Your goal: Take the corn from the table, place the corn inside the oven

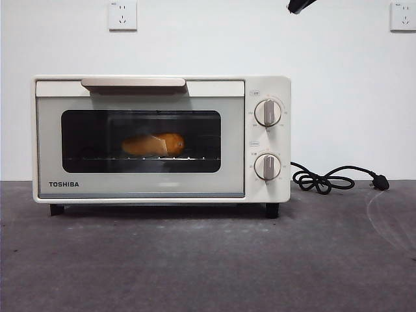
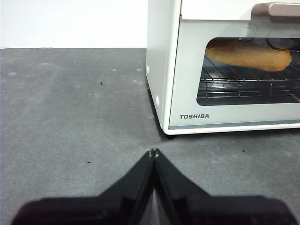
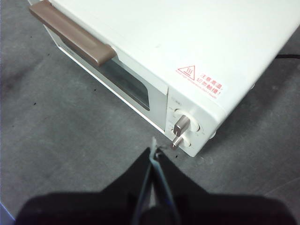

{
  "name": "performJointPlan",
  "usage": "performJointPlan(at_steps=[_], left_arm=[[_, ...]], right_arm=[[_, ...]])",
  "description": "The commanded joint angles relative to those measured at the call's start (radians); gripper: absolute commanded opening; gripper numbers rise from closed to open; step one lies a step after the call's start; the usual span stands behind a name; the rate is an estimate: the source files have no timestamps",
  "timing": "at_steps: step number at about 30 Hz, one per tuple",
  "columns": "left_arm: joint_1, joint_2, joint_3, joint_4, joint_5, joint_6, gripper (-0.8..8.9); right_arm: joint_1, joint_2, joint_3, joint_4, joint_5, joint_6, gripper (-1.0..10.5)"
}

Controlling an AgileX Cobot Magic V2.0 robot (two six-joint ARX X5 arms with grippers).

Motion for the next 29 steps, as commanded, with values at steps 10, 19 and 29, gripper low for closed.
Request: performJointPlan(at_steps=[10, 19, 29], left_arm=[[-0.003, 0.000, -0.007, 0.007, 0.000, 0.012, -0.03], [-0.003, 0.000, -0.007, 0.008, 0.000, 0.012, -0.03], [-0.003, 0.000, -0.007, 0.007, 0.000, 0.012, -0.03]], right_arm=[[-0.010, 0.006, -0.006, -0.032, 0.110, -0.119, 0.0], [-0.227, -0.036, -0.179, 0.143, 0.078, -0.045, 0.0], [-0.466, -0.412, -0.705, 0.653, -0.048, -0.011, 0.0]])
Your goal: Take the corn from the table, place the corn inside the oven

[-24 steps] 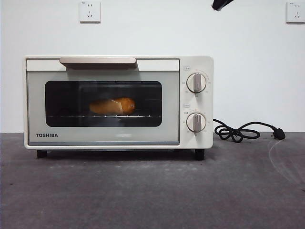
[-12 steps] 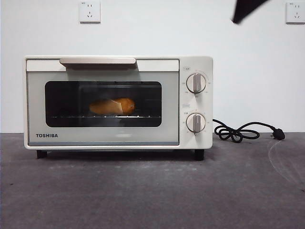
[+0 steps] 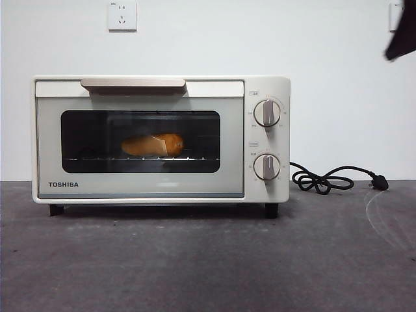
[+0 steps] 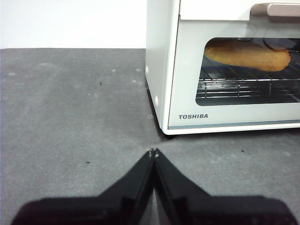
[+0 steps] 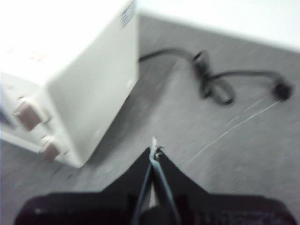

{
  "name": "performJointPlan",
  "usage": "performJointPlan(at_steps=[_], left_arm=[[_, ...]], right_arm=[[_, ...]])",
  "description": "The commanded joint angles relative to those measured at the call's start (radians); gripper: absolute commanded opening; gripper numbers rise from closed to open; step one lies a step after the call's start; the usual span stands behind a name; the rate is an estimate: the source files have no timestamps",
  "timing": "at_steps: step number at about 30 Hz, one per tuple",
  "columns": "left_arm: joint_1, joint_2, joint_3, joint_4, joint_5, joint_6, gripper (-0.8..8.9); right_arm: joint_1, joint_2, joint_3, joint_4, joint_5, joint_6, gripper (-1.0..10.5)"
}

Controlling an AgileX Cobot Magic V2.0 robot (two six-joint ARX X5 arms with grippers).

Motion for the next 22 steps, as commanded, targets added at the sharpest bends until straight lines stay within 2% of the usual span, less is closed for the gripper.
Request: performJointPlan(at_steps=[1, 8, 15, 22], left_arm=[[-0.003, 0.000, -0.007, 0.007, 0.000, 0.012, -0.03], [-0.003, 0.000, -0.007, 0.007, 0.000, 0.012, -0.03], [-0.003, 0.000, -0.007, 0.007, 0.000, 0.012, -0.03], [-0.003, 0.000, -0.007, 0.007, 0.000, 0.012, -0.03]], right_arm=[[-0.043, -0.122, -0.154, 0.105, -0.003, 0.015, 0.0], [-0.158, -0.467, -0.433, 0.189, -0.003, 0.026, 0.0], [-0.224, -0.743, -0.639, 0.190, 0.000, 0.122, 0.0], [-0.230, -0.897, -0.787, 0.188, 0.030, 0.218, 0.0]])
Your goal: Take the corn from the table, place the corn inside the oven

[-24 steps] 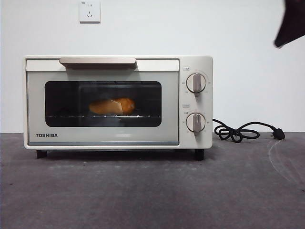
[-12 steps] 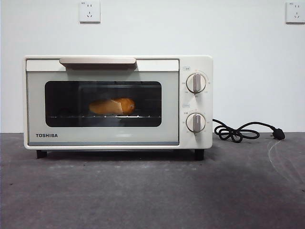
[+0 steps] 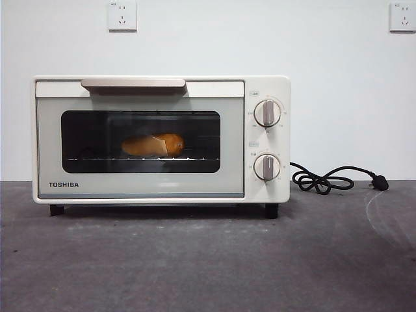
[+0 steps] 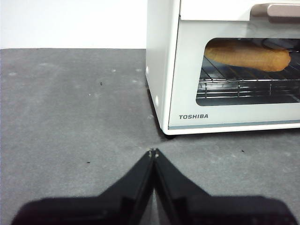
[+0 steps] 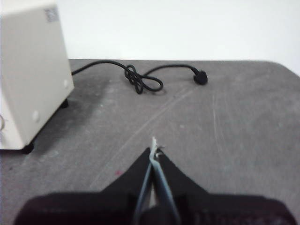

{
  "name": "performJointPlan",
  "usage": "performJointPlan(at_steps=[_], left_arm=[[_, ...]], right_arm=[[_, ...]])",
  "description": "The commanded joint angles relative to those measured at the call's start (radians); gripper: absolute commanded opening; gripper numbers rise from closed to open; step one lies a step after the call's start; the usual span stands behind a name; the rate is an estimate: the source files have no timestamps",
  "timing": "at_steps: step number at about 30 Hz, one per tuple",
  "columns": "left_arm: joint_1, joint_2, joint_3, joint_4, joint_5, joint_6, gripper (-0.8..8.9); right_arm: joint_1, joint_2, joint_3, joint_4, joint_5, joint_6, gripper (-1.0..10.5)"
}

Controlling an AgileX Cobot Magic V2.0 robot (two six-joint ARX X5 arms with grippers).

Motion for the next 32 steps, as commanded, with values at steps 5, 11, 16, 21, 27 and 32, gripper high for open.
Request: performJointPlan(at_steps=[5, 11, 16, 21, 27, 32], left_arm=[[-0.003, 0.000, -0.007, 0.008, 0.000, 0.012, -0.03], [-0.003, 0.000, -0.007, 0.008, 0.000, 0.012, -0.03], [-0.003, 0.000, -0.007, 0.008, 0.000, 0.012, -0.03], [-0.003, 0.000, -0.007, 0.008, 0.000, 0.012, -0.03], [-0.003, 0.000, -0.007, 0.008, 0.000, 0.012, -0.03], [-0.003, 0.000, -0.007, 0.008, 0.000, 0.012, -0.03]], right_arm=[[-0.001, -0.052, -0.042, -0.071, 0.055, 0.070, 0.0], [0.000, -0.053, -0.042, -0.072, 0.081, 0.073, 0.0], [0.000, -0.053, -0.042, -0.073, 0.099, 0.071, 0.0], [0.000, -0.054, -0.042, -0.069, 0.098, 0.070, 0.0], [0.000, -0.051, -0.042, -0.069, 0.099, 0.070, 0.0], [0.000, -0.051, -0.042, -0.069, 0.099, 0.070, 0.0]])
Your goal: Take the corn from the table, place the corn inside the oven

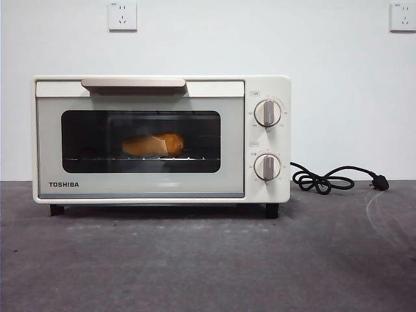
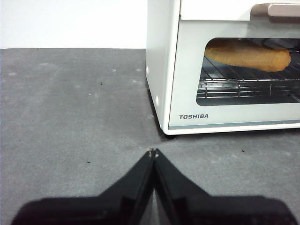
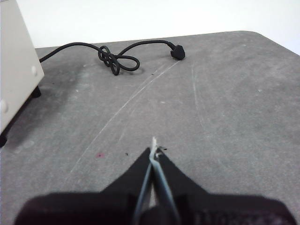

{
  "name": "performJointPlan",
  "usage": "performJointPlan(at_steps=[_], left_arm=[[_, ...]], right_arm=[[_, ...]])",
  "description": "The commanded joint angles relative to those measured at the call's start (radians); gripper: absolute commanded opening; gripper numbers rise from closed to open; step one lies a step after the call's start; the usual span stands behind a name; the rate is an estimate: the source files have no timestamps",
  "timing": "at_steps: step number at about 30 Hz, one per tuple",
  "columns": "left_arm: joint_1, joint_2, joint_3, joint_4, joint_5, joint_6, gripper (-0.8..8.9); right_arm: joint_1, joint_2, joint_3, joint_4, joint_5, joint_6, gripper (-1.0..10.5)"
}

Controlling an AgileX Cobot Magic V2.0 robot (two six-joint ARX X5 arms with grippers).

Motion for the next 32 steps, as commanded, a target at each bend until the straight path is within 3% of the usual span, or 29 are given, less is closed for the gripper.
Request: performJointPlan(at_steps=[1, 32], left_arm=[[-0.003, 0.000, -0.007, 0.007, 0.000, 0.011, -0.03], [-0.032, 0.003, -0.007, 0.007, 0.001, 0.012, -0.03]], right_arm=[[0.000, 0.000, -0.009, 0.006, 0.001, 0.010, 0.0], [0.000, 0.000, -0.009, 0.006, 0.001, 0.010, 0.0]])
